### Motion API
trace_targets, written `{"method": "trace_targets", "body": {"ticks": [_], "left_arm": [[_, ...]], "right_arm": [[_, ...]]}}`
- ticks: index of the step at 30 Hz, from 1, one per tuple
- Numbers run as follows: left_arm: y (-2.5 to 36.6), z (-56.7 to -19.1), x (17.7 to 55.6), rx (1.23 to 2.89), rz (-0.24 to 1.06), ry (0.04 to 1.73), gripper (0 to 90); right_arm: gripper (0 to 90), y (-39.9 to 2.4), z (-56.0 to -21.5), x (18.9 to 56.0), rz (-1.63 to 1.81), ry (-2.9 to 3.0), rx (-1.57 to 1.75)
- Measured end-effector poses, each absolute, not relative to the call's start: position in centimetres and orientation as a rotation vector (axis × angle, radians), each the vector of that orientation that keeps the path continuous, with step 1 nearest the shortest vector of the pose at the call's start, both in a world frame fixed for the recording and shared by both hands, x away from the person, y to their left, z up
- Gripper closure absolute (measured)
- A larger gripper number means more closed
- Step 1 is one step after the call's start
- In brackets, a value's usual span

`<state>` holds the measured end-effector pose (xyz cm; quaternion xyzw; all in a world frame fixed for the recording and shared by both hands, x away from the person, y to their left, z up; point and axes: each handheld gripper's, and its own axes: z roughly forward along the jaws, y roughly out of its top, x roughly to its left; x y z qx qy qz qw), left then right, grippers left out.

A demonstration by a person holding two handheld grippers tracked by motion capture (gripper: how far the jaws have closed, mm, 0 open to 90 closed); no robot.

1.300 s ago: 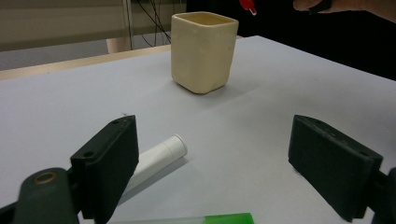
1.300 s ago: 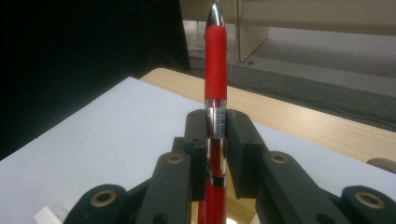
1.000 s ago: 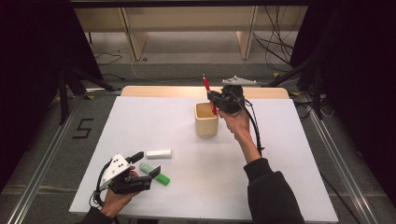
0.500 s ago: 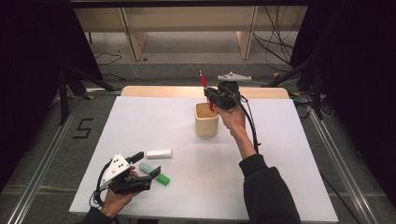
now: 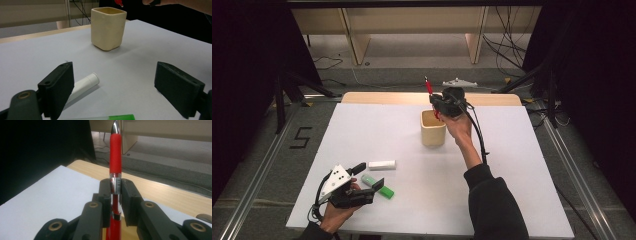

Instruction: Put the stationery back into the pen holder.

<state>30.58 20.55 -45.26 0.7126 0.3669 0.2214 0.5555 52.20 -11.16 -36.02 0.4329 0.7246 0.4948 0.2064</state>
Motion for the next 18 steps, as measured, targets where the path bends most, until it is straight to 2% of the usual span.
{"method": "trace_targets", "body": {"ticks": [18], "left_arm": [[20.5,-45.3,30.6,1.682,0.524,0.866,15.7]], "right_arm": [[79.4,-10.4,-37.6,52.5,1.339,2.042,1.208]]}}
